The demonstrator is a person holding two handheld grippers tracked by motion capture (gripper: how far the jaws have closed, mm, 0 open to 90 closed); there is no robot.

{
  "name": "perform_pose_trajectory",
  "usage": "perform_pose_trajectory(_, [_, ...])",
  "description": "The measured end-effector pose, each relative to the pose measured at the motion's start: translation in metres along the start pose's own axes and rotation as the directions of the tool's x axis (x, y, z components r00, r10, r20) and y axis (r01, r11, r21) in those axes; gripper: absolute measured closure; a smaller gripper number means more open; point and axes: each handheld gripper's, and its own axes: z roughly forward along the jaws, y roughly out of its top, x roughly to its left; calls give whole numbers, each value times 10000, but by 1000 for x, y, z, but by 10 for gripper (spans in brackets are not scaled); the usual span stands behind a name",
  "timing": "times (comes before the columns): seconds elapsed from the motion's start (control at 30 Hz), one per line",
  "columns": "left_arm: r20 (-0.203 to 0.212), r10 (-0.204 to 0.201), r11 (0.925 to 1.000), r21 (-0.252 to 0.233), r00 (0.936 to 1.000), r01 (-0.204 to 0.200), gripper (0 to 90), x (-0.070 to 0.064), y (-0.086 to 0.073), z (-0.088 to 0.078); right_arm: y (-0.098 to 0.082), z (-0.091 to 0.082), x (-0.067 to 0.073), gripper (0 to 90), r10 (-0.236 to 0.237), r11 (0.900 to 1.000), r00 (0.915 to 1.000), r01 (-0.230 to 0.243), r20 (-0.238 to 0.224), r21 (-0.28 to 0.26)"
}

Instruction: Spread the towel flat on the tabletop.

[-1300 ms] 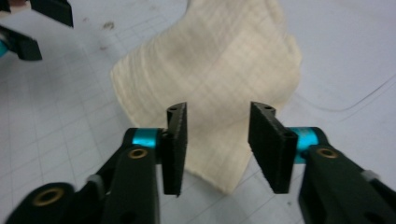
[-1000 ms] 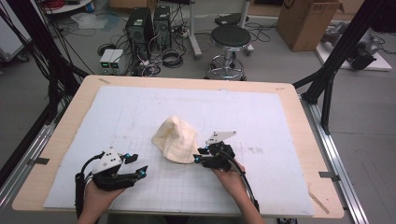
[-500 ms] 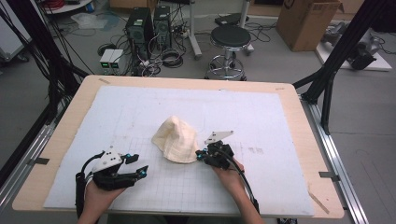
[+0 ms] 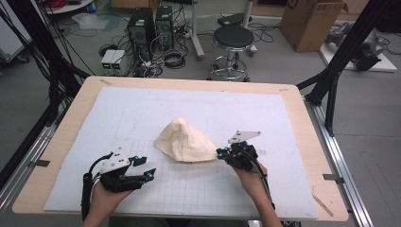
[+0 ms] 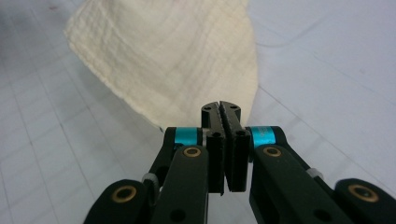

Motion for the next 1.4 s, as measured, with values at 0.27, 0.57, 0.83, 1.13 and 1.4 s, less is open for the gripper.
perform_pose_trajectory(0.27, [367,22,9999,100,9993,-25,485,-5,10,22,-24,-19,-12,889,307,9995,9985,-310,451,76])
perform_pose_trajectory(0.57, [457,311,9972,668,9985,-341,579,-11,24,62,-26,-17,-18,887,413,9991,9978,-407,519,-111])
perform_pose_trajectory(0.83, [123,378,9925,1156,9992,-390,595,-6,28,88,-25,-16,-17,887,422,9989,9980,-412,475,-211])
perform_pose_trajectory(1.13, [179,490,9843,1691,9986,-513,804,-2,29,102,-26,-18,-18,886,496,9981,9979,-480,415,-376])
perform_pose_trajectory(1.4, [216,808,9858,1456,9965,-831,844,3,36,85,-26,-21,-16,887,461,9977,9984,-444,325,-521])
